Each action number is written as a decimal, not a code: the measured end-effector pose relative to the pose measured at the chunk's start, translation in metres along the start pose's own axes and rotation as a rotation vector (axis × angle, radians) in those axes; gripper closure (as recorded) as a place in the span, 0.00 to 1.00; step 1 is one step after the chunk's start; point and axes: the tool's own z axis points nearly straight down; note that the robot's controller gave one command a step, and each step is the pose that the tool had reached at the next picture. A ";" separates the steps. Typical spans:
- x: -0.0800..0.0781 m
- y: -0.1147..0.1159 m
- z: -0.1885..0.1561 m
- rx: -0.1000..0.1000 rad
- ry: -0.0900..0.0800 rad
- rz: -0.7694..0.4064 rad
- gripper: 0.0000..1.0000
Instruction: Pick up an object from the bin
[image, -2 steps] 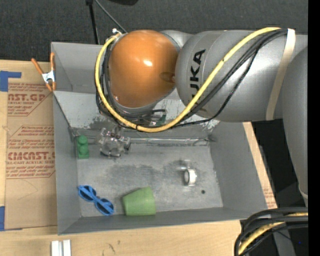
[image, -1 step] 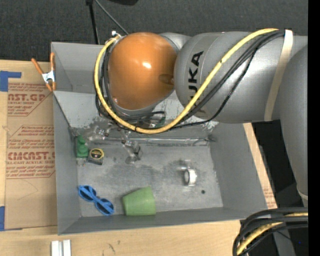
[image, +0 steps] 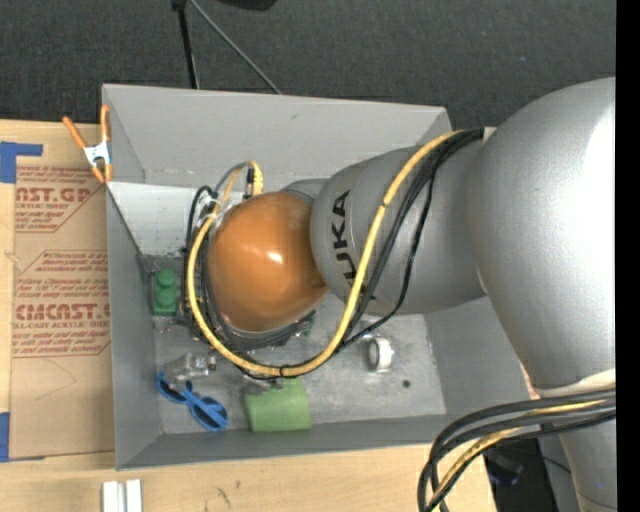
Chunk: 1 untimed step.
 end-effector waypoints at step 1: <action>-0.001 0.016 0.037 0.006 -0.005 -0.002 0.00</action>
Offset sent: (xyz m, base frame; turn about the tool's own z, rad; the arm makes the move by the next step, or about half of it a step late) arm -0.0160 0.0012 -0.0366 -0.0009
